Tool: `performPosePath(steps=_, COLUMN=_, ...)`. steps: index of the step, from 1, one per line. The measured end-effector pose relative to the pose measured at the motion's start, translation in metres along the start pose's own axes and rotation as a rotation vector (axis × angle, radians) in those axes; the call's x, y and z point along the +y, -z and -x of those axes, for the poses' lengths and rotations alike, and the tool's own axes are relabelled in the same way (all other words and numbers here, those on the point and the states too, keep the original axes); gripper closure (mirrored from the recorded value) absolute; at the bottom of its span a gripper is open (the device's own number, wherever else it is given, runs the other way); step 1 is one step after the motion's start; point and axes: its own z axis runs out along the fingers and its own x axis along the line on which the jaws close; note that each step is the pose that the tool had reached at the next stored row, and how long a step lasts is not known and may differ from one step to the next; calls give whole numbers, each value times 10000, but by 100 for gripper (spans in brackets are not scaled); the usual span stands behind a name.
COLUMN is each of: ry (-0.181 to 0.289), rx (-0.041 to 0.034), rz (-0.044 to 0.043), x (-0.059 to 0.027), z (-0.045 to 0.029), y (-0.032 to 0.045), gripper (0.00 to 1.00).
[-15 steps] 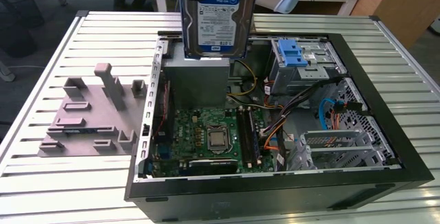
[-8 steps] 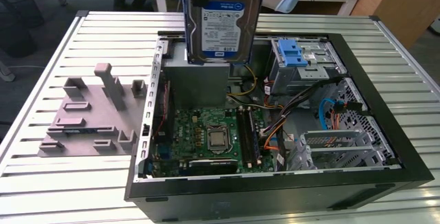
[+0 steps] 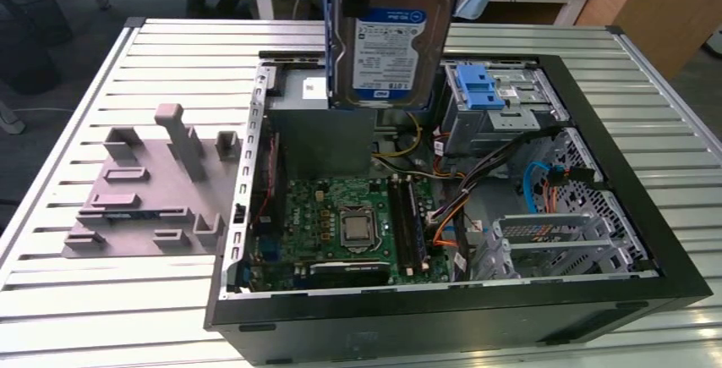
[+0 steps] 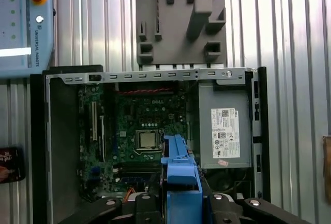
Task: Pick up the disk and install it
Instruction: 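Pick up the disk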
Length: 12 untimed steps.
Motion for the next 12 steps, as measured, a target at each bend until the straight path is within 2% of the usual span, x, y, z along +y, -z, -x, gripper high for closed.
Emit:
performPosePath(steps=4, ry=0, rx=1, rz=1, x=-32, z=-54, y=-17, gripper=63)
performPosePath(steps=12, ry=0, rx=1, rz=1, x=-76, z=-66, y=-17, gripper=63)
